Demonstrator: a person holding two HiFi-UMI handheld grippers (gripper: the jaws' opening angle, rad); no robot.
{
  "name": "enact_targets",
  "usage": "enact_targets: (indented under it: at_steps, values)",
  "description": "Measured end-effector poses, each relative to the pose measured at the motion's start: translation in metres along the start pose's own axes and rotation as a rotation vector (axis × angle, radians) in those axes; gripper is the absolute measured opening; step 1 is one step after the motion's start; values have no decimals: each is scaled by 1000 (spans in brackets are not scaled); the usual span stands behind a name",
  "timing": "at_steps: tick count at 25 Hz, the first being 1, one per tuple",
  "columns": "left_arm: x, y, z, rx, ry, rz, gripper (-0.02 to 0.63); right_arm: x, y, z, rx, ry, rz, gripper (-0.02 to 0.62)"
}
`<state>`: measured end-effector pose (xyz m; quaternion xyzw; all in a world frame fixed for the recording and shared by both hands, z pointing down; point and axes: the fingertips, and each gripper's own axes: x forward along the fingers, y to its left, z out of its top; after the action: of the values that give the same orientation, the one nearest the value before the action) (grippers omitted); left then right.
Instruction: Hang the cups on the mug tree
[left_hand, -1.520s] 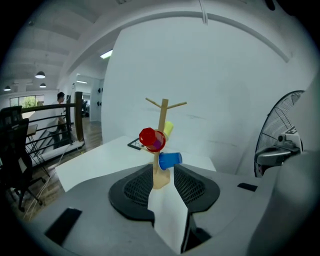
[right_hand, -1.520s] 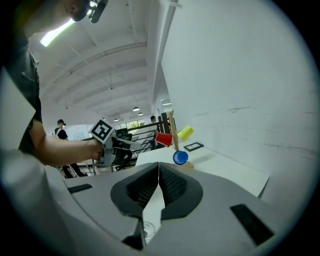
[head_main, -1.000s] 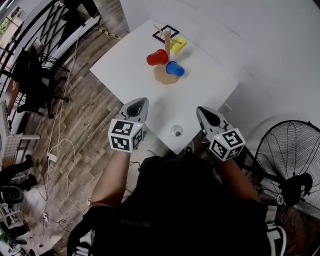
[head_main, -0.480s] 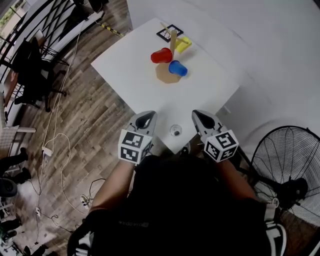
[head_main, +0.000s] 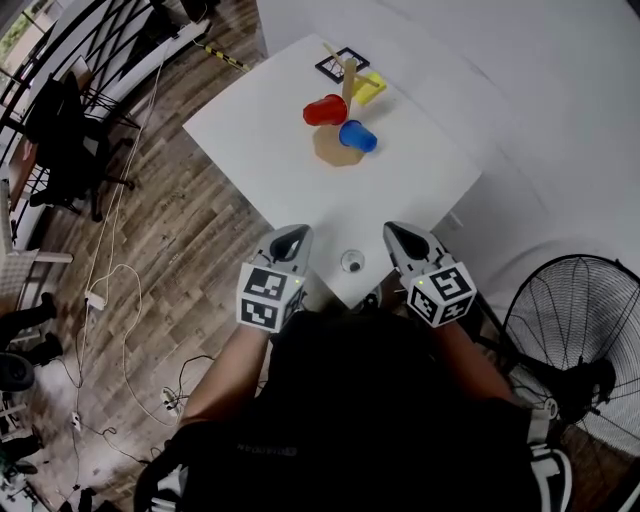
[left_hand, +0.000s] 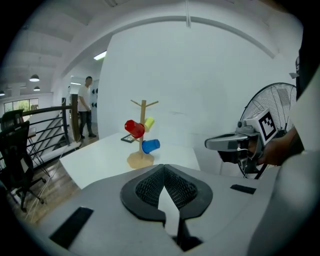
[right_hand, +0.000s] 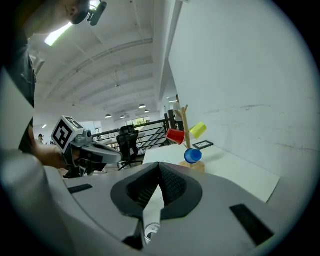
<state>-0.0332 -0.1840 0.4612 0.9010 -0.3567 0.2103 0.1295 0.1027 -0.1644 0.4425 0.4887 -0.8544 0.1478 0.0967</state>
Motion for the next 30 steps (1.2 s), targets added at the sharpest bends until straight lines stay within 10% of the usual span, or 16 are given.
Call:
enact_targets:
  at_steps: [30]
  values:
    - [3, -1, 8, 42, -2, 8, 17, 0, -1, -1, 9, 15, 22, 8]
